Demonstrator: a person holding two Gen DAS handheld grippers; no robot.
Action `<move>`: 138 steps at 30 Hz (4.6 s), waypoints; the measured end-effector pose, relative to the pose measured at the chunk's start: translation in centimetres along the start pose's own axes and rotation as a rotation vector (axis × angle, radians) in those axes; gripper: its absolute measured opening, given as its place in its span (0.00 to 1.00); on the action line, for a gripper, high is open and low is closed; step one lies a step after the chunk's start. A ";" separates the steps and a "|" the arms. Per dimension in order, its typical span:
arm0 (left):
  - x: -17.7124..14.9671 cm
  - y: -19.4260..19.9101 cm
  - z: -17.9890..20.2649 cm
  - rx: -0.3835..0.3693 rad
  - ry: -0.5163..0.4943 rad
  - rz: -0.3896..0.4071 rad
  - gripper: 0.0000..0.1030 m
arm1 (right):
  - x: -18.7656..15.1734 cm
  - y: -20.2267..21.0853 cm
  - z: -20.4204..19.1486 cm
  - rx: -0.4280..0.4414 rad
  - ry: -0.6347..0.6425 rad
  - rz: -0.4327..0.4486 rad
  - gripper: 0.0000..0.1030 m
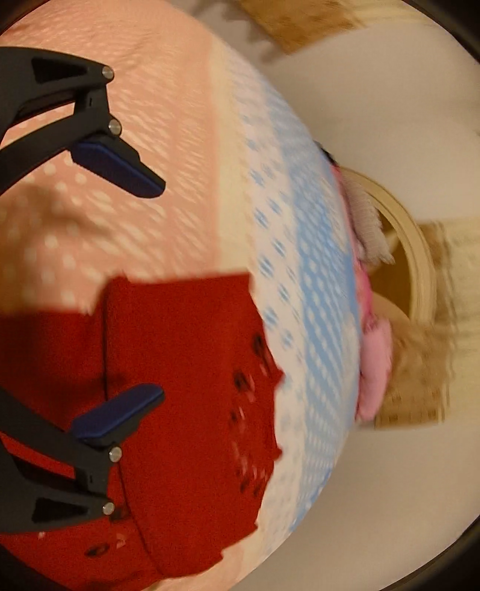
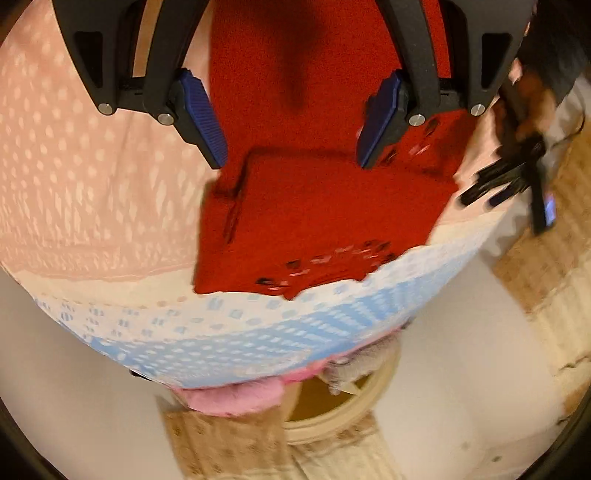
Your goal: Fold small clothes
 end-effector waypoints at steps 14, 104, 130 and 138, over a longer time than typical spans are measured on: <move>-2.1 -3.5 -0.8 -0.050 0.074 -0.124 1.00 | 4.1 -2.0 -1.6 -0.141 0.138 -0.031 0.09; -3.4 -1.6 0.4 -0.024 0.067 -0.078 1.00 | 0.6 -4.0 3.4 -0.110 -0.015 -0.015 0.08; -0.8 -5.4 -1.3 -0.001 0.134 -0.112 1.00 | 10.2 -7.8 8.9 -0.040 -0.168 -0.012 0.28; -1.4 -5.5 -1.4 -0.035 0.174 -0.131 1.00 | 9.2 -14.3 6.3 -0.010 -0.092 -0.183 0.28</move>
Point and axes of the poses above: each gripper's, at about its wrist camera, not at the fingertips, and y roughly against the way its jaws point, z to its right, x to its top, the point moved 7 cm from there along -y, roughly the way its jaws point, and after that the axes turned 5 degrees about x, right-handed, at the moved point
